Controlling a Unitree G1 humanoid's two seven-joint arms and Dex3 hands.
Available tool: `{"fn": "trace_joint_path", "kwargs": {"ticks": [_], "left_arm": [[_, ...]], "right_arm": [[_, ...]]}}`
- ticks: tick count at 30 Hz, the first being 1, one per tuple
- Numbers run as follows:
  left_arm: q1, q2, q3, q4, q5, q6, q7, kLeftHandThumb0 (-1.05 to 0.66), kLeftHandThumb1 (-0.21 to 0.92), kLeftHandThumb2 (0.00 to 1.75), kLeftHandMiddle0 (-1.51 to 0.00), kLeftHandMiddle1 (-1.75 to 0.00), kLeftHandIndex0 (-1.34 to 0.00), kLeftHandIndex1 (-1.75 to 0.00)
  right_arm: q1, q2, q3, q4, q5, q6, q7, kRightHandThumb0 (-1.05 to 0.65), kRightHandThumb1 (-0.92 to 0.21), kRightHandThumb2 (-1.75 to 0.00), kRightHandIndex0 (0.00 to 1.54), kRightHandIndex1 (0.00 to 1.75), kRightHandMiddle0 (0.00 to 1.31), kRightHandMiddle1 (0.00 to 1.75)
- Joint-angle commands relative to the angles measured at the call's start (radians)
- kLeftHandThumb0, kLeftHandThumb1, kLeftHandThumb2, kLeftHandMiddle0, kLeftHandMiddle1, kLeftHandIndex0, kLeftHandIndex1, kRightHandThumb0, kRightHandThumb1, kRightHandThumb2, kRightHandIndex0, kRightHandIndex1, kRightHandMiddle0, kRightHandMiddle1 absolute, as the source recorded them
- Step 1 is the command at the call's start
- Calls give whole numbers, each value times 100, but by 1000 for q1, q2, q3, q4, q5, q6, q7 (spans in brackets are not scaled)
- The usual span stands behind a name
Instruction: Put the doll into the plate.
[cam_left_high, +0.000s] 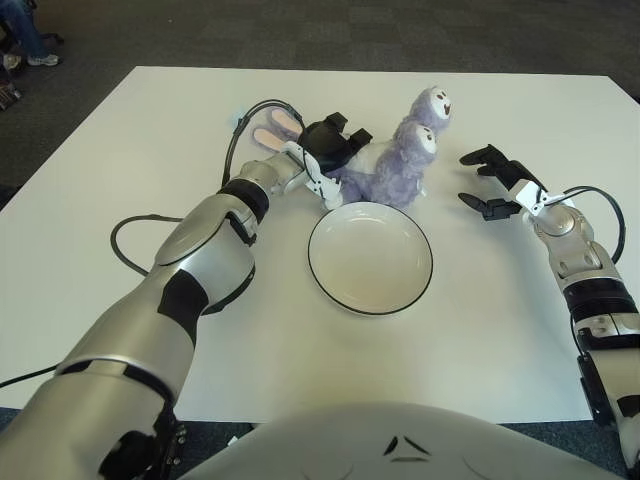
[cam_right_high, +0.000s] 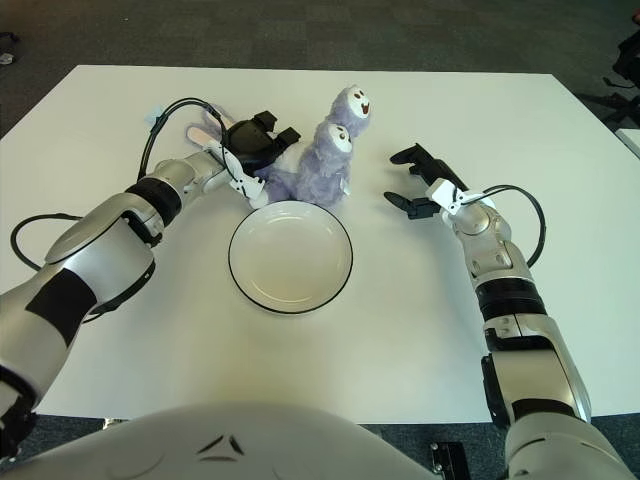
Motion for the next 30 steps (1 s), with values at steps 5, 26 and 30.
{"fn": "trace_joint_path", "kwargs": {"ticks": [5,26,30], "left_arm": [[36,43,27,7,-17,-13,-1,0,52,98,-43,-175,-51,-142],[24,118,107,-69,-40,-4,56,-1,52,97,-41,-175,-52,-141],[20,124,120,-80,-40,-2,58,-1,52,97,-40,-175,-52,-142]], "right_arm": [[81,30,0,32,13,126,33,-51,-65,-84,11,76,0,98],[76,18,31,10,-41,155,37,-56,-65,-85,15,82,0,105],[76,24,25,9,-32,176,33,-55,-66,-84,16,82,0,105]]}}
